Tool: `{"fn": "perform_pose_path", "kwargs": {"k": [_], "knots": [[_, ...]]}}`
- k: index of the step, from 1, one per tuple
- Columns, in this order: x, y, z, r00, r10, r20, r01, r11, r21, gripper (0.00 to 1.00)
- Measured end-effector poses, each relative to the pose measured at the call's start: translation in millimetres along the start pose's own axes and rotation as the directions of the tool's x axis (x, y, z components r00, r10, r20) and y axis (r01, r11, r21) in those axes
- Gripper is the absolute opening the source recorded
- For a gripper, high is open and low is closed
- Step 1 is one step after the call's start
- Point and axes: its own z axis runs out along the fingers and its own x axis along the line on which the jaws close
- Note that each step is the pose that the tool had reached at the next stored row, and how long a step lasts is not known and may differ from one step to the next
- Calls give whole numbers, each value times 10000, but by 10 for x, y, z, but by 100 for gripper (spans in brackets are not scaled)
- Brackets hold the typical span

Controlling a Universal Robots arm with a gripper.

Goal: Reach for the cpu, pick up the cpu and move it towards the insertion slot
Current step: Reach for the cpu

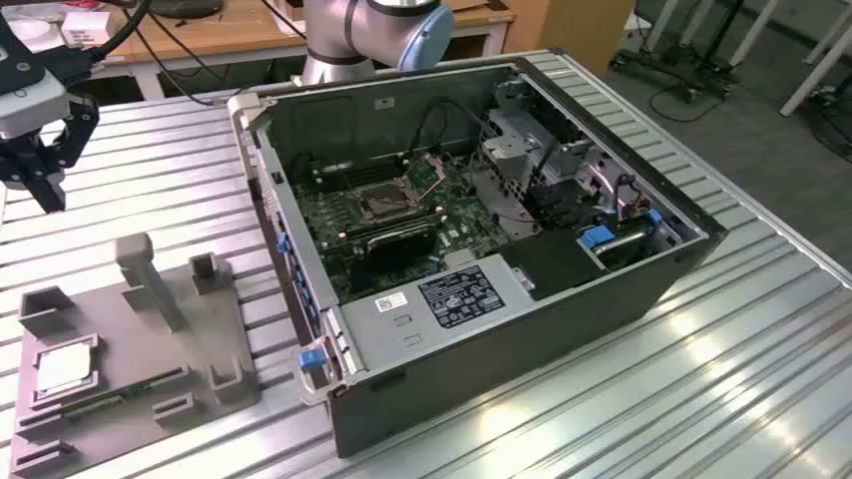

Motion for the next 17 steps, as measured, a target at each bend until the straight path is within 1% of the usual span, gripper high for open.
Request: {"fn": "perform_pose_path", "kwargs": {"k": [6,13,17], "knots": [[1,0,0,10000,0,-1,0,10000,0,11],[50,1,2,10000,0,-1,0,10000,0,11],[64,1,5,10000,-2,0,2,10000,0,11]]}}
